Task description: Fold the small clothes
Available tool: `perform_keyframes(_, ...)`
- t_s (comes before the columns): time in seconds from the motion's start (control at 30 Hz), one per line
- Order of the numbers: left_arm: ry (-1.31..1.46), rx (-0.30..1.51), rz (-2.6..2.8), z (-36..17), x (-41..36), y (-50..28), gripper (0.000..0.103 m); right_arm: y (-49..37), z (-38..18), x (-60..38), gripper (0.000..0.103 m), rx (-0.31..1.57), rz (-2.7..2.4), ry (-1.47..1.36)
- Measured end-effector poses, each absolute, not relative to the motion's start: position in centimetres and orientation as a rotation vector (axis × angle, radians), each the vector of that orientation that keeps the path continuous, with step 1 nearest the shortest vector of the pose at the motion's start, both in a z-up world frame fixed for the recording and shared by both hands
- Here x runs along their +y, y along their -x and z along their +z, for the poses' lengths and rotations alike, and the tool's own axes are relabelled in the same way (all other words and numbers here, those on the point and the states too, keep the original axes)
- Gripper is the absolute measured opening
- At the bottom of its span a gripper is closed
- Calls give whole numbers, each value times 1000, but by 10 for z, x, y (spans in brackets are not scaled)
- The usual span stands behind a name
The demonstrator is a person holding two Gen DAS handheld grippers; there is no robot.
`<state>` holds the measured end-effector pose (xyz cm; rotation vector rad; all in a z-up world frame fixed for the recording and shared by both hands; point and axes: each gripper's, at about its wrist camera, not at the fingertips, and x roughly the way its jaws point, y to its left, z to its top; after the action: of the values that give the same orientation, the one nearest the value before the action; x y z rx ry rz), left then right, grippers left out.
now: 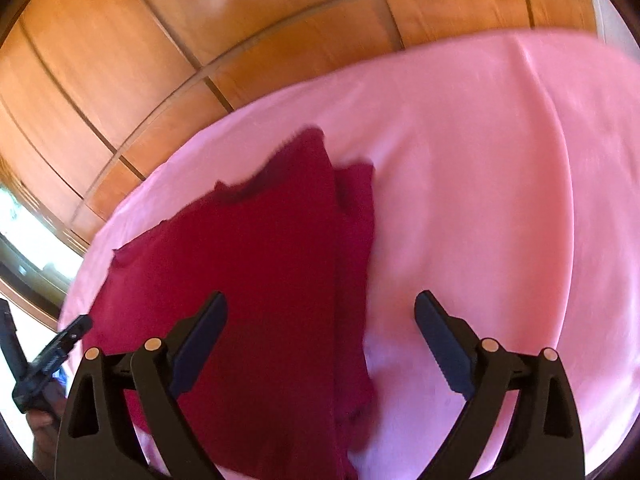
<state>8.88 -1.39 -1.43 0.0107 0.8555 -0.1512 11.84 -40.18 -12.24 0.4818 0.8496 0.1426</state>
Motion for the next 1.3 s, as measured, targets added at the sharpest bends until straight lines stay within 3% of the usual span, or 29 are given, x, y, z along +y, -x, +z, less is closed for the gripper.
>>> perform_keyframes(0.2, -29, 886, -152, -25, -21, -93, 46, -102, -129, -403, 94, 858, 220, -563)
perform_keyframes(0.27, -36, 891, -151, -28, -24, -95, 46, -99, -129, -404, 90, 856, 241, -590)
perform_keyframes(0.33, -45, 891, -151, -30, -27, -96, 46, -99, -131, -403, 67, 866, 259, -611)
perform_keyframes(0.4, -51, 898, -149, -32, -28, -98, 47, -100, -134, -398, 59, 891, 271, -604)
perform_keyframes(0.67, -45, 904, -148, -39, -29, -102, 49, -99, -140, -400, 61, 886, 316, -670)
perform_keyframes(0.83, -25, 907, -153, -39, -26, -103, 49, -97, -136, -401, 35, 909, 286, -651)
perform_keyframes(0.9, 4, 912, -167, -37, -22, -104, 49, -97, -132, -401, 32, 915, 286, -647)
perform_keyframes(1.3, 263, 935, -390, -22, 17, -95, 49, -114, -55, -355, 26, 838, 426, -577)
